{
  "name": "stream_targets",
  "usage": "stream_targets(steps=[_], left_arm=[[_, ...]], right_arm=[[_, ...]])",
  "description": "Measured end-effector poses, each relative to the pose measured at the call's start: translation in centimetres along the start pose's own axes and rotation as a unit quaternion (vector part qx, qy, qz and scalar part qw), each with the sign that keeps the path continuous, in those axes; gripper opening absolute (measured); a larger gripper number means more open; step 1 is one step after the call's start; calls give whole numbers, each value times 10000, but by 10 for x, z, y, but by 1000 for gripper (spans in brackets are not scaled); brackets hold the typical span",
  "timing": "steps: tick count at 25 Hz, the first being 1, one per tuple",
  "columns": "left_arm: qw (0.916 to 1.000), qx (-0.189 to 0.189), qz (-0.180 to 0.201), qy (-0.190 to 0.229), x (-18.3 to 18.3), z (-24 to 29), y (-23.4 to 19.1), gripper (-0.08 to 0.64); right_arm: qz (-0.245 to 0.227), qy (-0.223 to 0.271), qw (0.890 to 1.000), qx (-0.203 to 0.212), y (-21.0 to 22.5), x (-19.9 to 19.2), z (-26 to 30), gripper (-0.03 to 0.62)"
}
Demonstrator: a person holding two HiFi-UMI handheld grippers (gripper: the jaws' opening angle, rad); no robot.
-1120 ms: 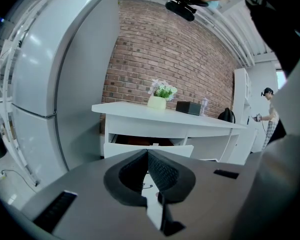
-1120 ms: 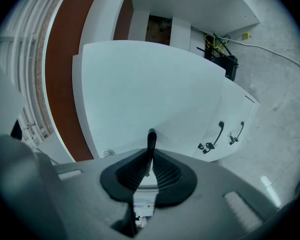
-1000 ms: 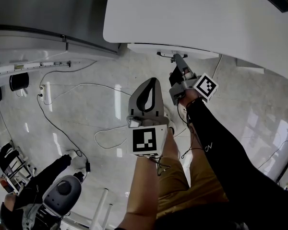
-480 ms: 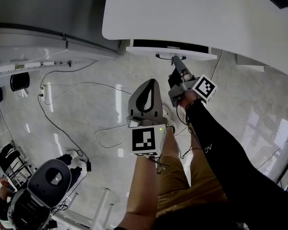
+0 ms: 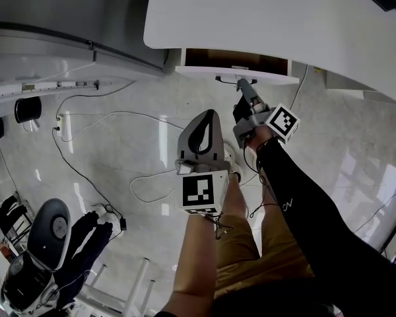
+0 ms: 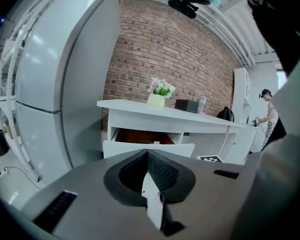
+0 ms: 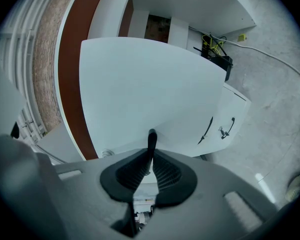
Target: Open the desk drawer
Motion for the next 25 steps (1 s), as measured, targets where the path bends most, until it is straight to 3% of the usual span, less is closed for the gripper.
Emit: stream_targets(steps=[25], left_arm=[[9999,72,-28,-91,-6,7,-7,8]], right_arm=[[6,-118,9998,-166,6,-9,-13,32]])
Point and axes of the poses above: the fingertips, and each gripper's own axes: z forward along the fingers, y to its right, x out of its top, the point moved 6 cm from there along -z, backward along the fingers, and after that the axes turned 12 degrees about z, right-handed, at the moved point
